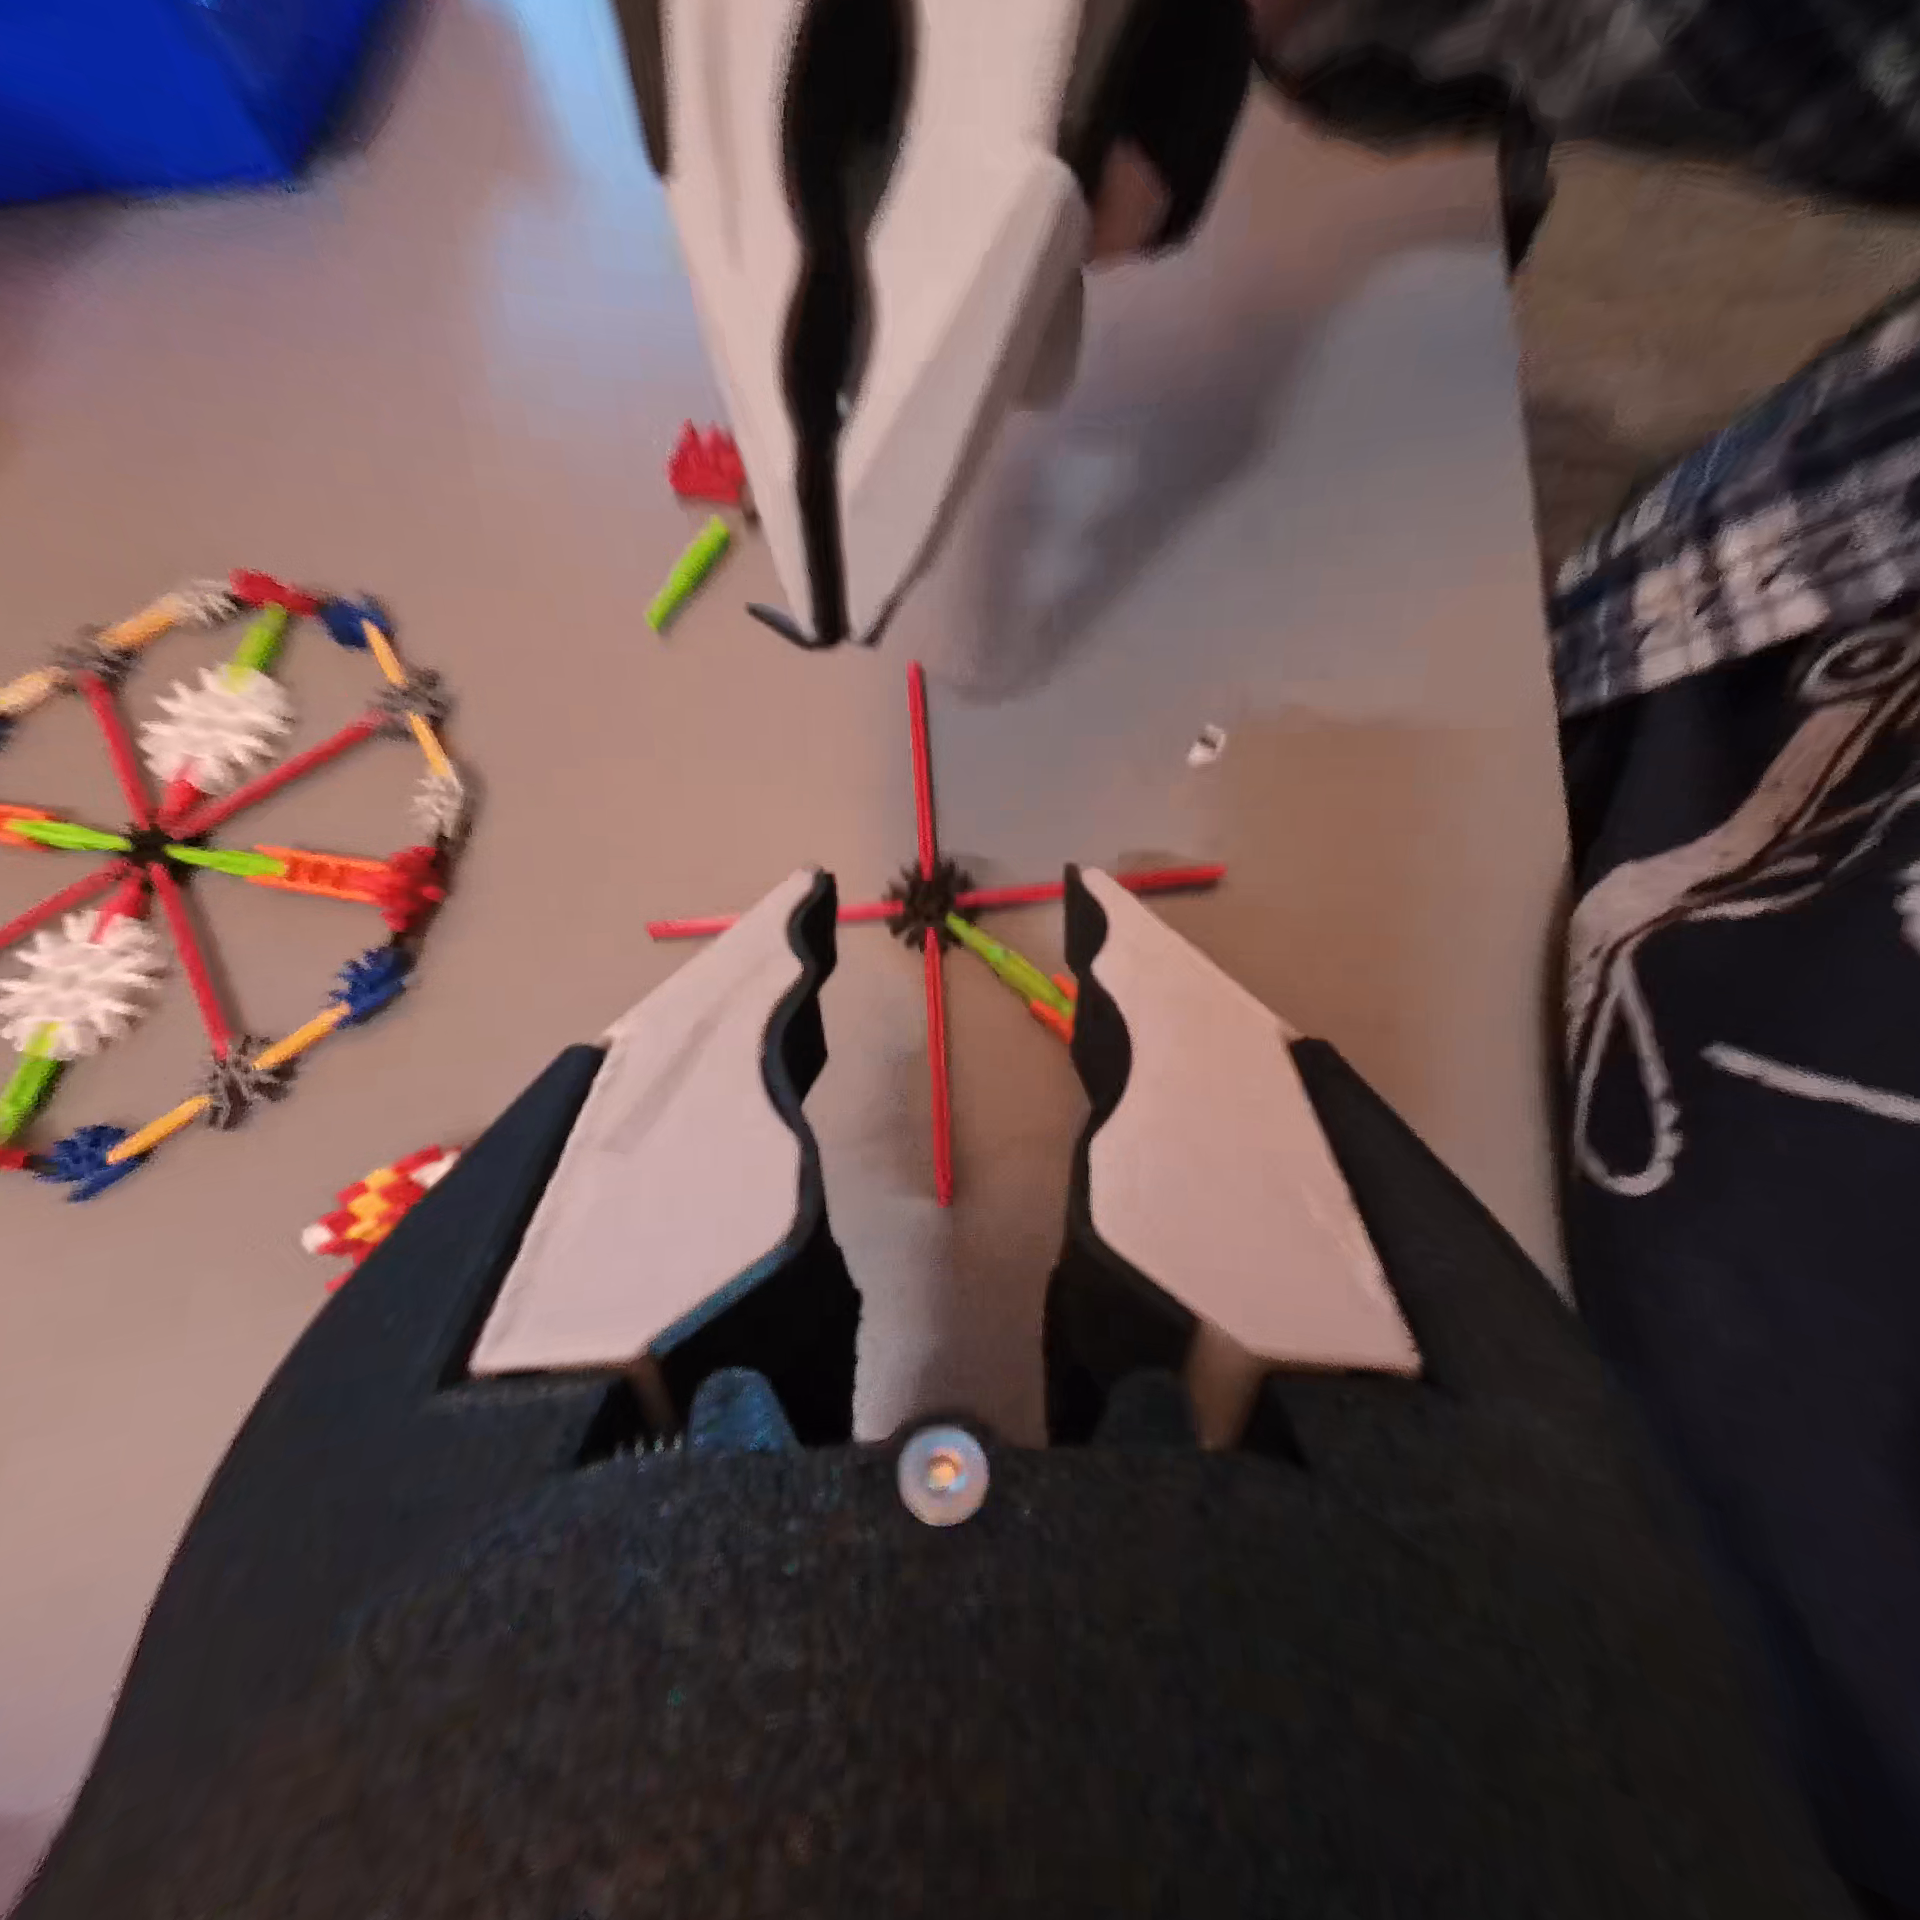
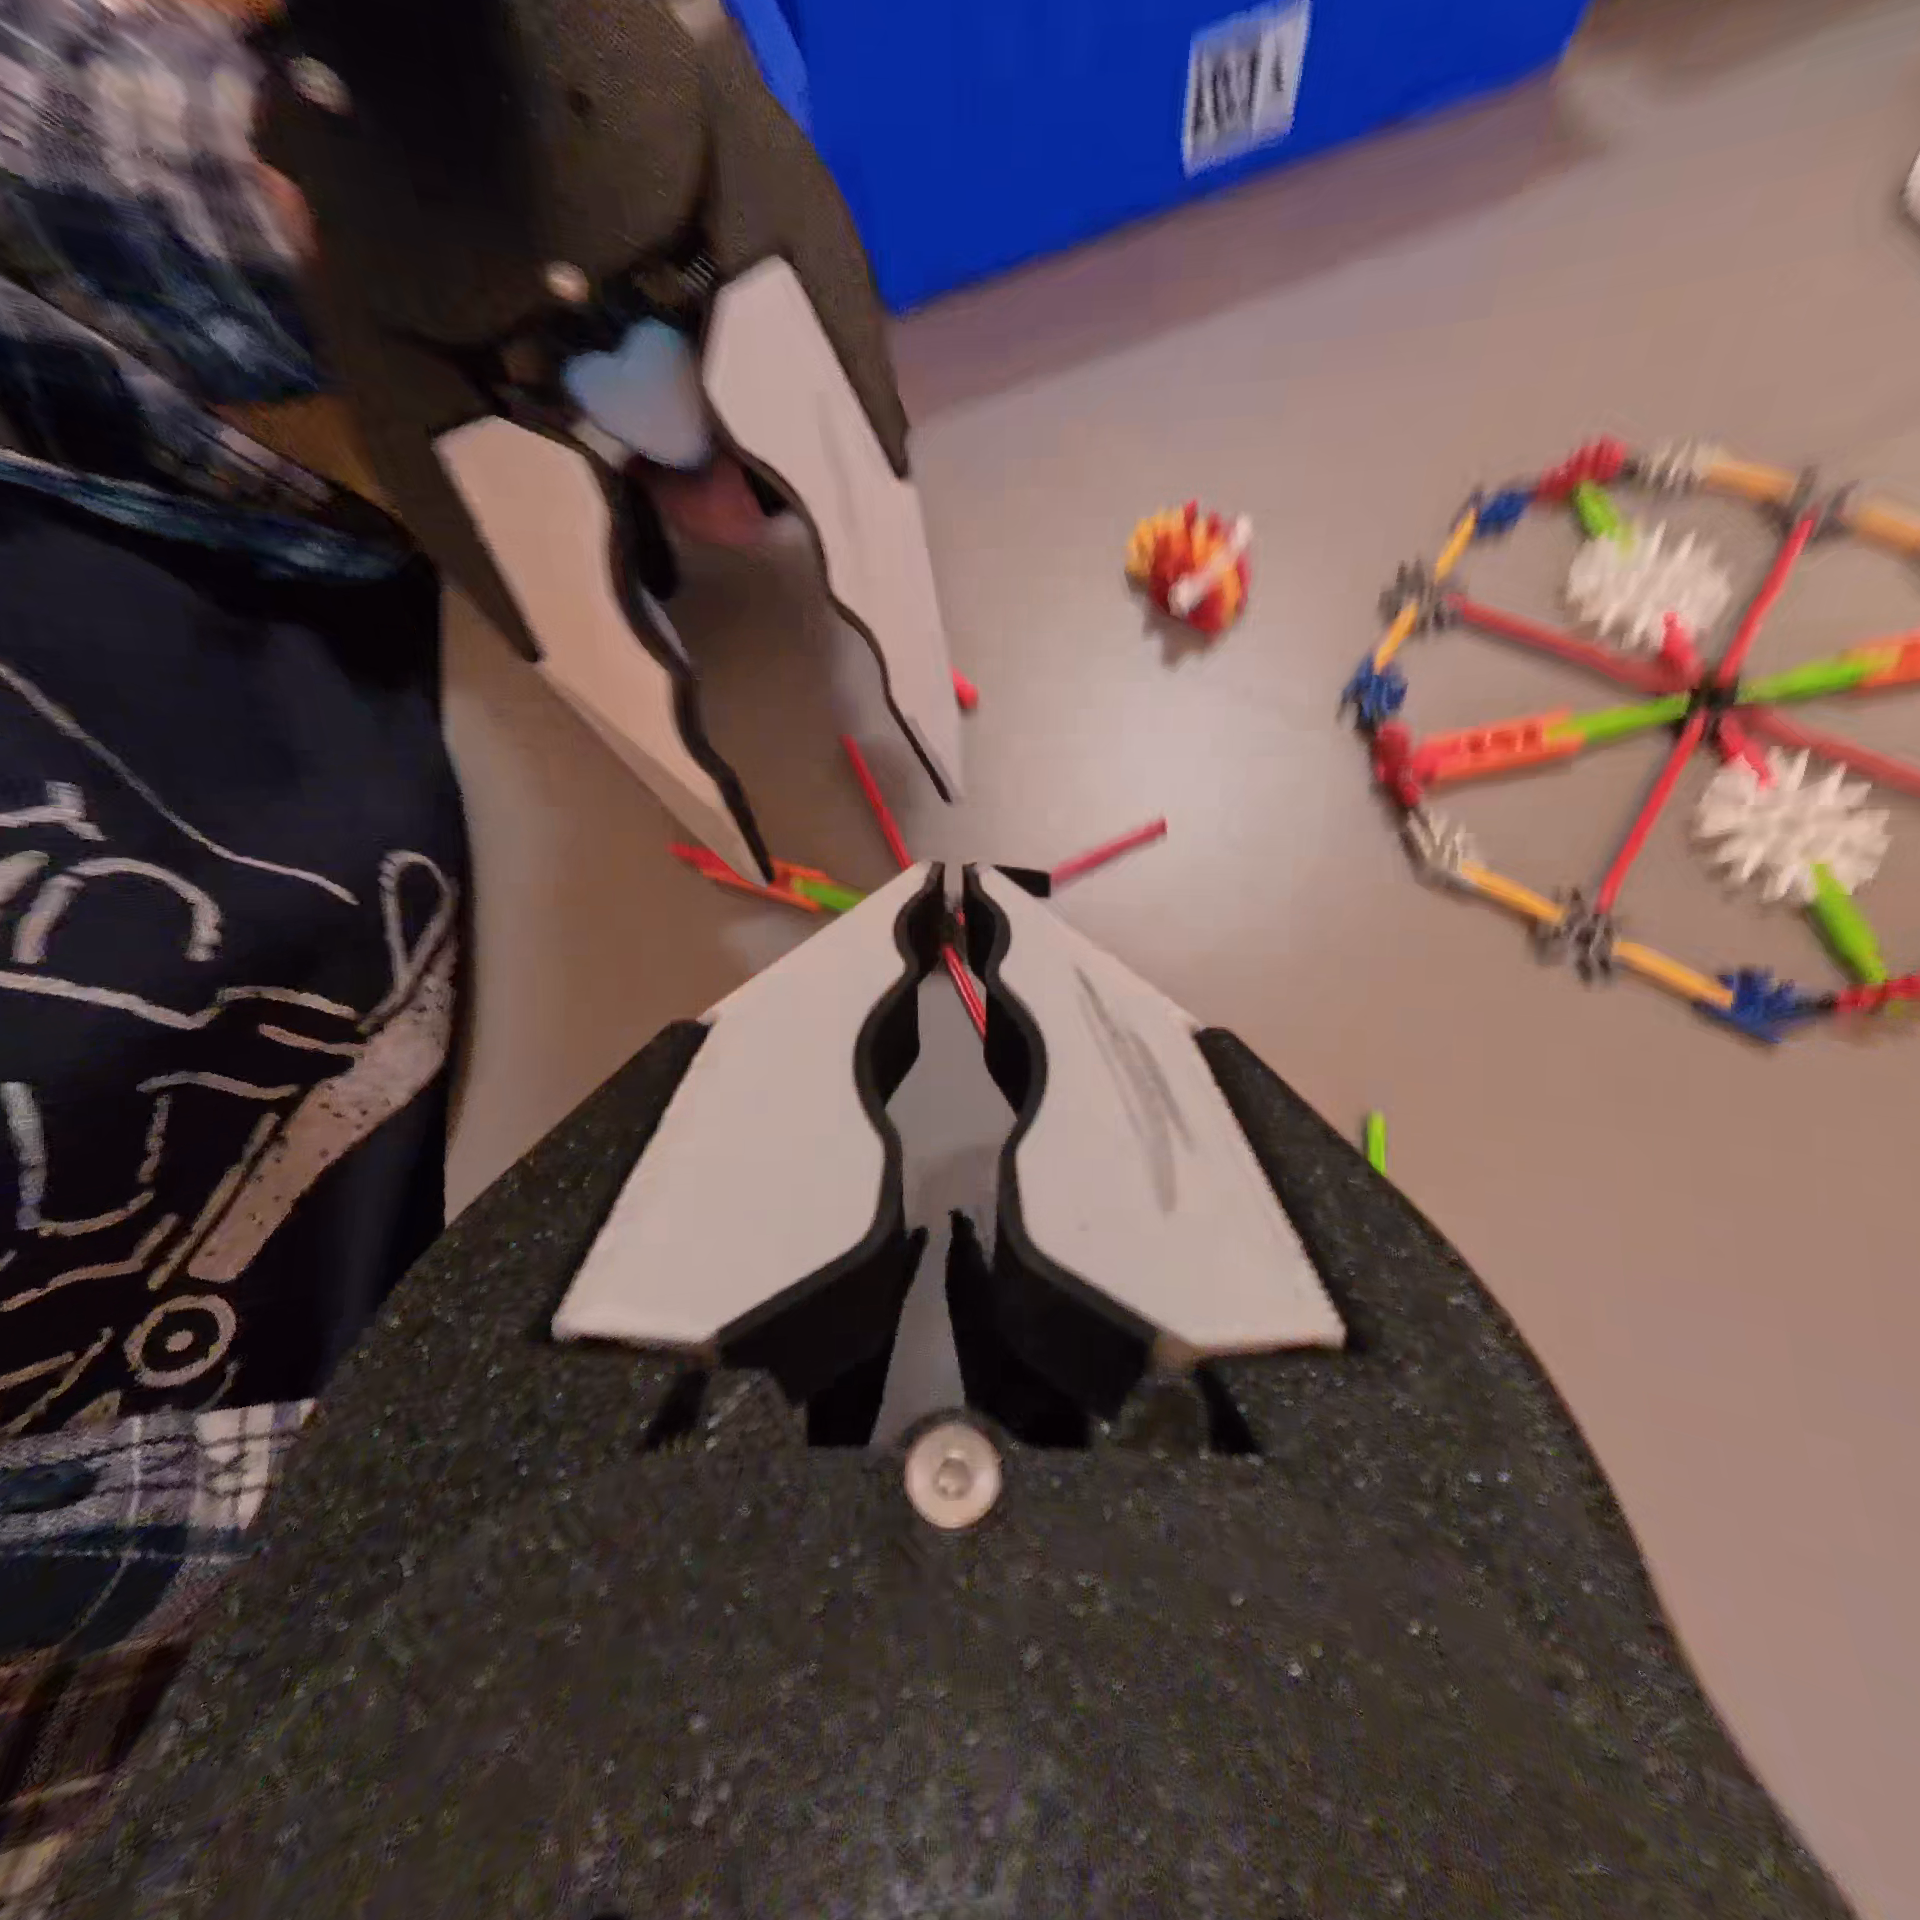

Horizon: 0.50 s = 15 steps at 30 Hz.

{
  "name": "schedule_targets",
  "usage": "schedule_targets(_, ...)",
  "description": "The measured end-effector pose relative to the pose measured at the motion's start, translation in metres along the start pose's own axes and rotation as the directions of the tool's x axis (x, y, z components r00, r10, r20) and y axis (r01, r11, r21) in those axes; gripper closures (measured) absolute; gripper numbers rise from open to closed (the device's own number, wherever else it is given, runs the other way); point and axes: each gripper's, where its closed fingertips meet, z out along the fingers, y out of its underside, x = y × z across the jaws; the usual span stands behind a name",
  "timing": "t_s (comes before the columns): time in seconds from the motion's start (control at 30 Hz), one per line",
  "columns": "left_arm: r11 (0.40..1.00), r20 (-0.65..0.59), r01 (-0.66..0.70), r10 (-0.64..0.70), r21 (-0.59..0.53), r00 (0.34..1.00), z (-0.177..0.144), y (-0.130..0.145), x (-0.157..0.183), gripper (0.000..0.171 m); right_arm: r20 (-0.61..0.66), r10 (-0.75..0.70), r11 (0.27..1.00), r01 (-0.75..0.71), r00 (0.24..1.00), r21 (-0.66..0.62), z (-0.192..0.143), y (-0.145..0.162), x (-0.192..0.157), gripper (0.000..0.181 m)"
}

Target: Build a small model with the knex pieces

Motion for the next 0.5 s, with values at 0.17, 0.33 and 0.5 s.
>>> schedule_targets(0.17,0.956,0.055,0.019,-0.037,0.293,0.998,-0.022,-0.054,0.003,0.142,-0.074,-0.171,0.938,0.185,0.983,0.292,-0.018,-0.038,-0.031,0.171)
schedule_targets(0.33,0.891,0.133,-0.027,-0.037,0.454,0.990,-0.043,-0.086,0.007,0.148,-0.082,-0.189,0.847,0.205,0.979,0.491,-0.038,-0.056,-0.047,0.169)
schedule_targets(0.5,0.865,0.147,-0.049,-0.029,0.500,0.989,-0.050,-0.097,0.011,0.153,-0.039,-0.227,0.783,0.206,0.973,0.586,-0.051,-0.063,-0.061,0.167)
